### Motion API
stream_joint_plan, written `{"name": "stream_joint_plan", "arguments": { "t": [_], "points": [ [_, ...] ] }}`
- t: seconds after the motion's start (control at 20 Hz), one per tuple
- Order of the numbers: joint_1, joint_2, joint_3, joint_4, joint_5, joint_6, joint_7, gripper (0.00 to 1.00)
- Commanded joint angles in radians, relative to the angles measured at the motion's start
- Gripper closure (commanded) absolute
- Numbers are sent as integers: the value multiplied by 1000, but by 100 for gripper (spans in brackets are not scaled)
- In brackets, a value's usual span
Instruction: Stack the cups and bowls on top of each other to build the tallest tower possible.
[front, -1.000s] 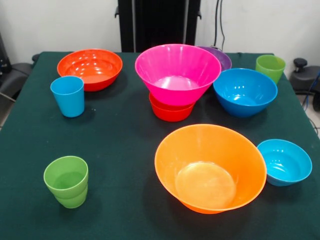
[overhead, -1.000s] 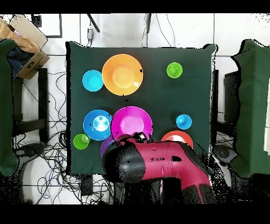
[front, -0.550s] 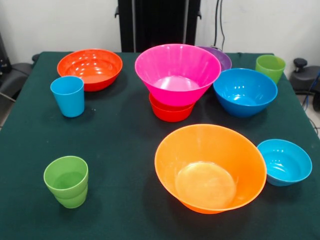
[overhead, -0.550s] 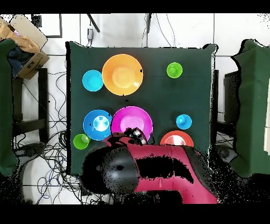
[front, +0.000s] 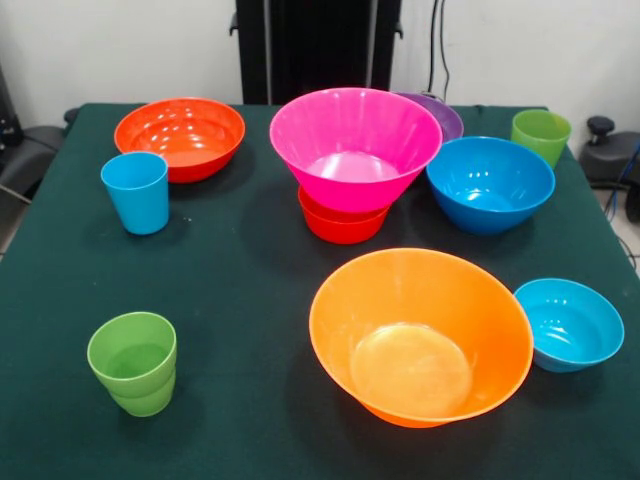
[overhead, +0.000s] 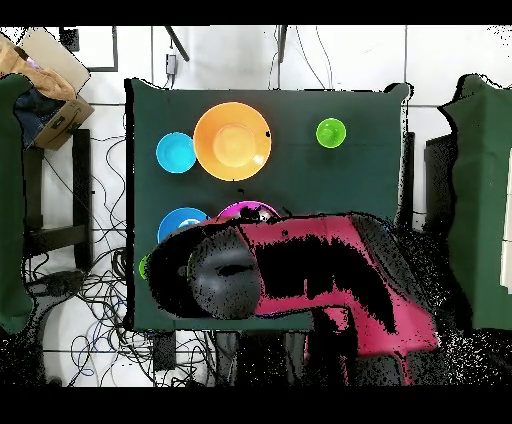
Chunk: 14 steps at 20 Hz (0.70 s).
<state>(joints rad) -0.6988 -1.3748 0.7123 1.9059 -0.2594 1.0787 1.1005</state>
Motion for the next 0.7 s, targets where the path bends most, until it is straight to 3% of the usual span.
{"name": "stream_joint_plan", "arguments": {
  "t": [0.05,0.7],
  "points": [
    [-33,383,21,-169,-210,117,-253,0],
    [-112,678,82,-283,-283,65,-389,0]
  ]
}}
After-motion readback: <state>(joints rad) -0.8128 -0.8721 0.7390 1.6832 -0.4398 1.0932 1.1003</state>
